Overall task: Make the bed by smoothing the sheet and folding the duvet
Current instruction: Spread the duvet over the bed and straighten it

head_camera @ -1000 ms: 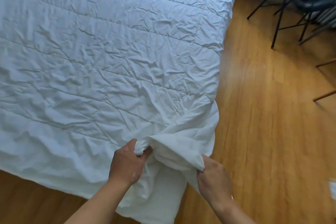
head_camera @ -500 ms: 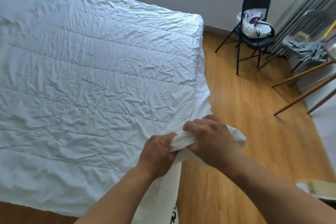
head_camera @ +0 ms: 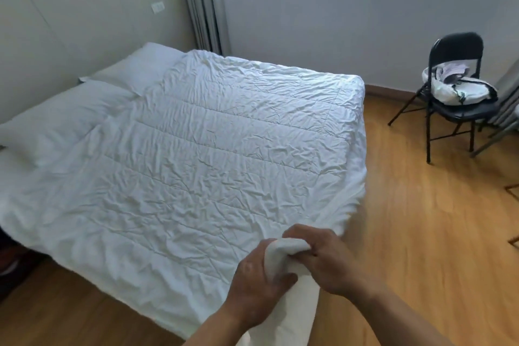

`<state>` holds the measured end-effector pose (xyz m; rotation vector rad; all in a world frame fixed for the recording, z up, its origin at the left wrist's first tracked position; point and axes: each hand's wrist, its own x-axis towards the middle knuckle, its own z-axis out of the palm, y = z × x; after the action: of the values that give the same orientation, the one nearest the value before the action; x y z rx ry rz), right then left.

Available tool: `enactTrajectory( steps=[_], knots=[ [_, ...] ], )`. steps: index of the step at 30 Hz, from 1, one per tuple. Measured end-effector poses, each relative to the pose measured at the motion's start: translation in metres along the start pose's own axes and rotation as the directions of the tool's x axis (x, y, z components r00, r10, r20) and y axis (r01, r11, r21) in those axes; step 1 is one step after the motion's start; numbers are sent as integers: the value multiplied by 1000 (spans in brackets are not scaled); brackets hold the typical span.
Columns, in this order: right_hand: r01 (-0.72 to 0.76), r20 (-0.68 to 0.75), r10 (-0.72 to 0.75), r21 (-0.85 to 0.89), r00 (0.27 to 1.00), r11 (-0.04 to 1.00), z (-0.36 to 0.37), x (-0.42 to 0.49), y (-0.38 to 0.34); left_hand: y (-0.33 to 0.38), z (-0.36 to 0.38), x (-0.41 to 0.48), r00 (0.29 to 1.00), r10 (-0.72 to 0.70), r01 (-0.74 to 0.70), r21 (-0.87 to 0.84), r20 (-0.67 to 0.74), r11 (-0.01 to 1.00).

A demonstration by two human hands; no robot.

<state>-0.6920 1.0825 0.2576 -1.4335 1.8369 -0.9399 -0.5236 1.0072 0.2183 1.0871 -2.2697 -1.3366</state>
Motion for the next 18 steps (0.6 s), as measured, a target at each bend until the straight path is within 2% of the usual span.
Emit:
enactTrajectory(
  steps=[3,6,9,11,14,16,18],
  knots=[
    [86,12,-85,-50,996,995,10,13,-30,21,-27,-1,984,64,-66,-5,-167,998],
    [80,-121,-81,-7,989,997,27,28,-51,22,-63,2,972,116,-108,54,-206,993],
    [91,-217,-108,-86,970,992,54,44,-63,14,-99,8,956,114,-98,71,-270,993],
    [52,-178,-90,-211,980,976,72,57,-68,0,-124,8,948,60,-61,4,-312,998],
    [54,-13,-64,-400,998,915,103,92,-78,-35,-168,6,951,-36,13,-77,-307,997],
    [84,39,-74,-436,996,896,128,123,-101,-61,-200,4,944,-112,67,-153,-311,986],
    [106,65,-88,-396,994,912,159,155,-127,-90,-236,2,934,-181,110,-233,-307,966]
  ],
)
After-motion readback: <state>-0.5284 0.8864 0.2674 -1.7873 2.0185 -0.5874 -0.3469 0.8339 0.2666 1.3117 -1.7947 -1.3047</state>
